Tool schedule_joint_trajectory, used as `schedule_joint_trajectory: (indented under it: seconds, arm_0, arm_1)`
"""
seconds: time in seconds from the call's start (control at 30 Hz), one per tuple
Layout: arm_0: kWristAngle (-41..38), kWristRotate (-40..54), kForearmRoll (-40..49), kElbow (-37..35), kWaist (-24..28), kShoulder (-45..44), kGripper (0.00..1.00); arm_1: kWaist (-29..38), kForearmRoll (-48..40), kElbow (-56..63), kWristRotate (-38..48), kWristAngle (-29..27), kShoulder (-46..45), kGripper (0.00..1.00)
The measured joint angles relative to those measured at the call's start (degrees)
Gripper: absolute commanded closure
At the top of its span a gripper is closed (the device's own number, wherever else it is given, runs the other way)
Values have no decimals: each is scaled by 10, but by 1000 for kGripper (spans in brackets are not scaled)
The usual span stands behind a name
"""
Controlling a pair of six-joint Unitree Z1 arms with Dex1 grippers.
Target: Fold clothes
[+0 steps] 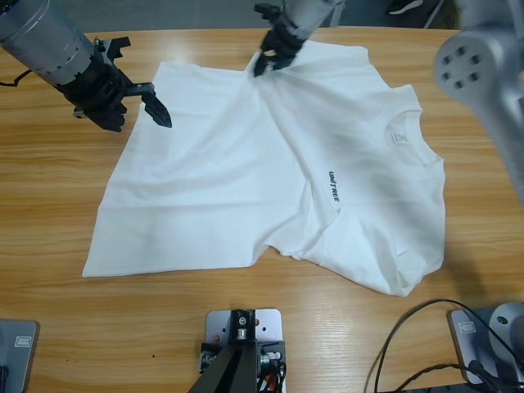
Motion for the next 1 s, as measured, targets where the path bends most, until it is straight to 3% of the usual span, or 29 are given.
schedule_joint_trajectory:
  seconds: [0.03, 0.17, 0.27, 0.37, 0.43, 0.57, 0.7, 0.83, 1.0]
  arm_0:
    - [-1, 2, -1, 0, 4, 0, 46]
    - [-28, 59, -14, 0, 54, 1, 46]
    - [-89, 119, -46, -8, 101, 11, 11]
    - [-138, 172, -58, -50, 113, 41, 9]
    - [-149, 198, -61, -74, 109, 61, 0]
    - [-149, 225, -63, -96, 98, 80, 0]
    - [-112, 356, -63, -106, 96, 89, 0]
    - [-82, 495, -63, -148, 95, 134, 0]
    - [-60, 629, -44, -239, 72, 207, 0]
  arm_1:
    - [0, 51, 1, -18, -16, -19, 239]
    - [0, 224, 3, -104, -51, -120, 246]
    - [1, 224, 4, -153, -58, -191, 243]
    - [1, 224, 15, -178, -89, -275, 246]
    - [1, 204, 131, -178, -115, -358, 248]
    - [1, 68, 446, -151, -139, -524, 248]
    - [2, -40, 668, -124, -139, -639, 248]
    - [2, -92, 778, -110, -135, -694, 248]
    - [2, -121, 827, -102, -131, -726, 248]
